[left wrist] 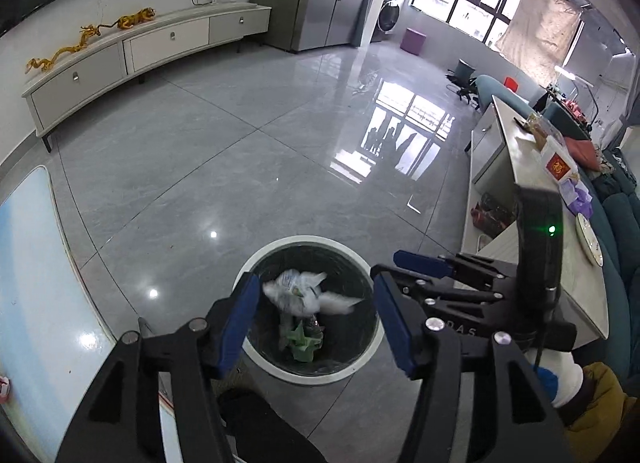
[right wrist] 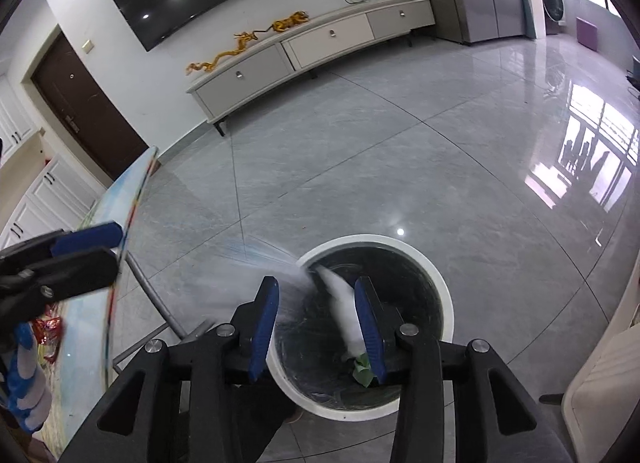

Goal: Collect trash
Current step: 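Carry the tissue roll and printed bag over the white bin and open both tools, then move both open tools back over the remaining trash on the table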

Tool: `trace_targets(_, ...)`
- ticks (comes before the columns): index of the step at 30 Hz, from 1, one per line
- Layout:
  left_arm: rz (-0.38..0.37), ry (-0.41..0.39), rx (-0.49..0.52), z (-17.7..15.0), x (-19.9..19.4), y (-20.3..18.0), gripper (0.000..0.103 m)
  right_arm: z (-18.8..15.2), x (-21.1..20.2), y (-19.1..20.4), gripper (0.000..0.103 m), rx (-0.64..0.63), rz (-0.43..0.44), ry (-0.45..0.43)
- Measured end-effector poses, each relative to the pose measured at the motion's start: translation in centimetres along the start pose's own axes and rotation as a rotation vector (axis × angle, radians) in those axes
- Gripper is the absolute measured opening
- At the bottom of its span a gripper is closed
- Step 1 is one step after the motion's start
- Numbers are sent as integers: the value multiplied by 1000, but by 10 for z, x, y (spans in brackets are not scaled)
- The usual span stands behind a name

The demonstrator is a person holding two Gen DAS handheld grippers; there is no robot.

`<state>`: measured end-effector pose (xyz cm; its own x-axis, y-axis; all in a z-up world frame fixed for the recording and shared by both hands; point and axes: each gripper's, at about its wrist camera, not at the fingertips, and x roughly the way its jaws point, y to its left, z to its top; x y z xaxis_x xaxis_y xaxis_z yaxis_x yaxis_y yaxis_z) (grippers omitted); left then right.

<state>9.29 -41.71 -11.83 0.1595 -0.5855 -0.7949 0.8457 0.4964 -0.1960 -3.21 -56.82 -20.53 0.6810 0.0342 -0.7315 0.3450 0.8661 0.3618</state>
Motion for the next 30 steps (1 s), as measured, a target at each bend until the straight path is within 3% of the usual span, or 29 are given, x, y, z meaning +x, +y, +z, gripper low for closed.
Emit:
trace_targets(6,57,-41,-1,-14,-31,10,58,-2,-9,5,38,-2,-11,-9)
trace_targets(12,210,-134,1,-41,-93,22,58,2,-33,40,38,-62,11,-52)
trace_targets(17,377,-236,-33,-78,-156,38,58,3,-63,84,40,-131,49,-109)
trace_targets(22,478,-307,-115,-120,-215,63,58,1,-89,137,41,-219,103,-157)
trace_targets(30,543,-385,-197,-175,-274,89,65,-4,-109,224,42,-368,176,-184)
